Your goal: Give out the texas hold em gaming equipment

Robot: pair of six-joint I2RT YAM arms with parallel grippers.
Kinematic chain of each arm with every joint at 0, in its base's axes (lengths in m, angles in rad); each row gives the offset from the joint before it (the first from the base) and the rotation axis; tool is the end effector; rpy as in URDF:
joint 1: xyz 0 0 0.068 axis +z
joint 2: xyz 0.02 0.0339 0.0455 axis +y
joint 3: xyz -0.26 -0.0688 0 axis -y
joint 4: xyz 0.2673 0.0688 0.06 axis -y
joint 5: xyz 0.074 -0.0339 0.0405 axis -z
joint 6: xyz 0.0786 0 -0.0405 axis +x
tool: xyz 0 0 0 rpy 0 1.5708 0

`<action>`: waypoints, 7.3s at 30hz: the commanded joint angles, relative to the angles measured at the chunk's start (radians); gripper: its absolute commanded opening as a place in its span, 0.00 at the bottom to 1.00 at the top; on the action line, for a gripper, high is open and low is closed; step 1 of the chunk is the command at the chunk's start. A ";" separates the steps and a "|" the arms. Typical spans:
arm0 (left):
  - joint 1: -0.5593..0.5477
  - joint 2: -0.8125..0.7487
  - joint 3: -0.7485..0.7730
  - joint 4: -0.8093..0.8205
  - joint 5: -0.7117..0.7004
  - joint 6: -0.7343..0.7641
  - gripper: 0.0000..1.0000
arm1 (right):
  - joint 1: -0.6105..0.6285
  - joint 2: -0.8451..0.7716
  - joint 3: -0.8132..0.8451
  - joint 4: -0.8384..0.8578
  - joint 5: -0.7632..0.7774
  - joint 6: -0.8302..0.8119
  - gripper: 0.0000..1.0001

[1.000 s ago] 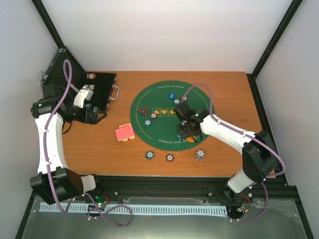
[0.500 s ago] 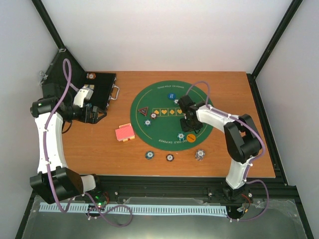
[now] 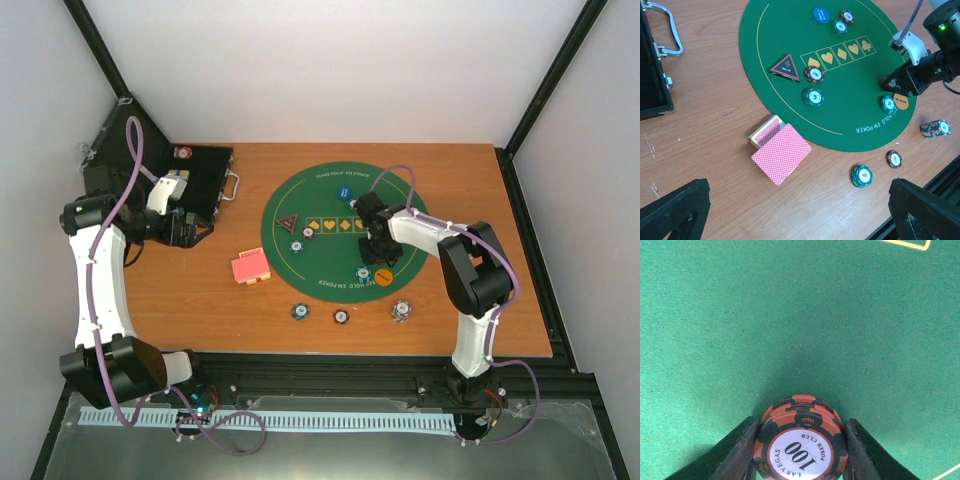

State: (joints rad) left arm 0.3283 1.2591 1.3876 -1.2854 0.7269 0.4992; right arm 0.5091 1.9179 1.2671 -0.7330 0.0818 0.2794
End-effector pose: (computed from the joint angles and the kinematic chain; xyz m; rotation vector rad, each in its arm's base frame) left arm 0.2545 0.0315 0.3332 0.3973 2.3841 -0.6357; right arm 0.3400 0.1824 0.0941 -0.3255 2.9196 -0.0052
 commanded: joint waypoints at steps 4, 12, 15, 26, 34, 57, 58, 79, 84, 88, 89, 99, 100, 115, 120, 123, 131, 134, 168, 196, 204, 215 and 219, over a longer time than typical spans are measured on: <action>0.002 0.001 0.057 -0.028 0.008 0.021 1.00 | -0.026 0.002 -0.023 0.020 -0.001 0.003 0.25; 0.002 0.003 0.060 -0.028 0.010 0.022 1.00 | -0.032 -0.039 -0.048 0.011 -0.006 0.006 0.39; 0.002 -0.002 0.055 -0.029 0.007 0.022 1.00 | -0.032 -0.047 -0.049 0.007 -0.001 0.009 0.50; 0.002 -0.009 0.057 -0.028 0.007 0.022 1.00 | -0.025 -0.249 -0.054 -0.116 0.047 0.100 0.73; 0.002 -0.003 0.056 -0.025 0.029 0.021 1.00 | 0.141 -0.416 -0.247 -0.210 0.120 0.254 0.79; 0.002 -0.003 0.060 -0.033 0.021 0.030 1.00 | 0.174 -0.537 -0.469 -0.117 0.082 0.344 0.73; 0.002 -0.003 0.060 -0.034 0.020 0.030 1.00 | 0.174 -0.535 -0.469 -0.118 0.084 0.343 0.73; 0.002 -0.020 0.057 -0.032 -0.006 0.050 1.00 | 0.172 -0.512 -0.474 -0.132 0.098 0.356 0.52; 0.002 -0.016 0.055 -0.030 -0.004 0.051 1.00 | 0.172 -0.527 -0.476 -0.132 0.101 0.360 0.40; 0.002 -0.011 0.060 -0.031 -0.007 0.051 1.00 | 0.172 -0.529 -0.473 -0.137 0.102 0.363 0.37; 0.002 -0.012 0.059 -0.032 -0.007 0.052 1.00 | 0.173 -0.531 -0.472 -0.137 0.102 0.363 0.37; 0.002 -0.011 0.066 -0.034 -0.007 0.049 1.00 | 0.174 -0.565 -0.401 -0.198 0.107 0.356 0.30; 0.002 -0.011 0.065 -0.035 -0.006 0.049 1.00 | 0.174 -0.566 -0.389 -0.207 0.107 0.355 0.29; 0.002 0.008 0.058 -0.029 -0.004 0.038 1.00 | 0.214 -0.340 0.005 -0.252 0.114 0.295 0.26; 0.002 0.008 0.055 -0.021 -0.006 0.036 1.00 | 0.215 -0.056 0.290 -0.251 0.116 0.219 0.25; 0.002 0.014 0.056 -0.014 -0.005 0.034 1.00 | 0.212 0.125 0.502 -0.281 0.111 0.182 0.25; 0.002 0.041 0.022 0.019 0.015 0.034 1.00 | 0.184 0.534 1.095 -0.392 0.072 0.157 0.23; 0.002 0.039 0.006 0.038 0.024 0.028 1.00 | 0.170 0.605 1.154 -0.374 0.060 0.157 0.24; 0.002 0.042 -0.033 0.087 0.033 0.008 1.00 | 0.145 0.718 1.191 -0.256 0.020 0.148 0.56; 0.002 0.024 -0.026 0.050 0.009 0.015 1.00 | 0.185 -0.446 -0.146 -0.200 0.115 0.297 0.83; 0.002 0.021 -0.044 0.063 0.029 -0.006 1.00 | 0.215 -0.635 -0.383 -0.190 0.081 0.419 0.83; 0.002 0.013 -0.031 0.056 0.026 -0.009 1.00 | 0.215 -0.623 -0.517 -0.124 0.060 0.440 0.79; 0.002 0.011 -0.021 0.050 0.032 -0.012 1.00 | 0.215 -0.599 -0.530 -0.104 0.065 0.439 0.76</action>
State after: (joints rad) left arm 0.3283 1.2892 1.3392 -1.2278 0.7307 0.4999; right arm 0.7155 1.2999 0.7509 -0.8825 0.1402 0.6975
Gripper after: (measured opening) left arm 0.999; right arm 0.783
